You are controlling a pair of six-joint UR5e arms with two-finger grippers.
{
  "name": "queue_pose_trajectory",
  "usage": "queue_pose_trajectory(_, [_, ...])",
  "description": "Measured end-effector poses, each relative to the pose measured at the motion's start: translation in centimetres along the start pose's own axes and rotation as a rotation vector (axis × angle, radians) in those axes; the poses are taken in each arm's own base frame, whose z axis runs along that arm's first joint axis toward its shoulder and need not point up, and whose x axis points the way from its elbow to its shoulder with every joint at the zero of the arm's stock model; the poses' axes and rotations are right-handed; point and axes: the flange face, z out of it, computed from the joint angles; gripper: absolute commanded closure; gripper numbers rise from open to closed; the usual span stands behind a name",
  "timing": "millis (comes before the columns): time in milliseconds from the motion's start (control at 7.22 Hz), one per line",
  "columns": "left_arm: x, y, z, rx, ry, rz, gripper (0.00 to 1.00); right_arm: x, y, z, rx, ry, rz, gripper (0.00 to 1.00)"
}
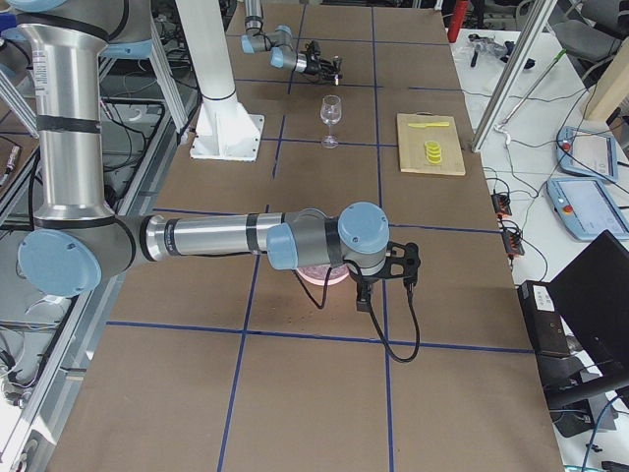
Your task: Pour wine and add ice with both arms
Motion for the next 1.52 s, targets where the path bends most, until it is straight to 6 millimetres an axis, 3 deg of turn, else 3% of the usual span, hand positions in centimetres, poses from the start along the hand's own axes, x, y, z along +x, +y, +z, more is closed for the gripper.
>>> queue_pose_trajectory(138, [-0.1,0.1,-0.1,-0.001,0.001,0.003,0.74,0.0,0.0,0.0,0.000,0.000,0.000,0.00])
queue_pose_trajectory(692, [0.3,-0.6,-0.4,0.001,0.008,-0.012,0.70,0.2,0.0,0.2,-0.003,0.001,0.005,0.00])
queue_pose_trajectory(831, [0.3,-0.7,-0.4,0.001,0.009,-0.013,0.74,0.3,0.0,0.2,-0.004,0.001,0.005,0.00])
queue_pose_trajectory(1108, [0.5,-1.1,-0.6,0.001,0.012,-0.021,1.00,0.4,0.1,0.2,-0.005,0.001,0.008,0.00])
queue_pose_trajectory(1523, [1.4,-3.5,-1.4,0.017,0.032,-0.067,1.00,0.7,0.2,0.5,-0.010,0.001,0.014,0.00])
